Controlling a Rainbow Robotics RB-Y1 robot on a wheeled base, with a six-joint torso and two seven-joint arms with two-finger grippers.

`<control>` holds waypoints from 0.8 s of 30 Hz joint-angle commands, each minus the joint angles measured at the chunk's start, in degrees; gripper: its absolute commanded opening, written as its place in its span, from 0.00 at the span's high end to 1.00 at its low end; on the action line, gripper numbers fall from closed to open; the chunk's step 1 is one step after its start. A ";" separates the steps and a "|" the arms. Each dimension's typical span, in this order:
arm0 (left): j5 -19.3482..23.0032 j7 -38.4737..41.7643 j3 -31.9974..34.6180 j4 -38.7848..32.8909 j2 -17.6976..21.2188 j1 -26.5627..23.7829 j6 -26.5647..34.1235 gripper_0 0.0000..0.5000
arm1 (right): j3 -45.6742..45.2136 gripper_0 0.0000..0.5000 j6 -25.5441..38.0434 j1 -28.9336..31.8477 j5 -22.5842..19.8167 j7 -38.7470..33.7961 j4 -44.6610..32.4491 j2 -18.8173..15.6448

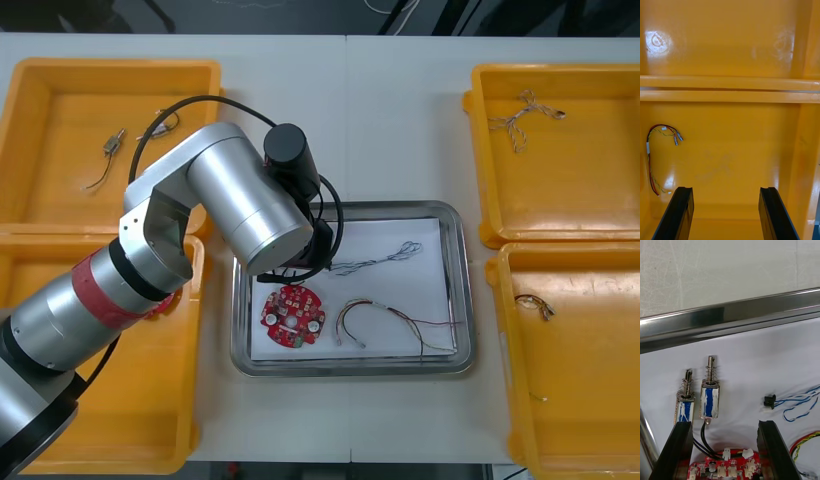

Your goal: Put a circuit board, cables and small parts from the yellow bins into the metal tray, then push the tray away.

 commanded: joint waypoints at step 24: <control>19.01 -0.42 17.37 -12.23 9.39 -9.03 17.93 0.00 | 5.73 0.00 -5.15 0.25 -2.43 -1.43 -2.96 -7.07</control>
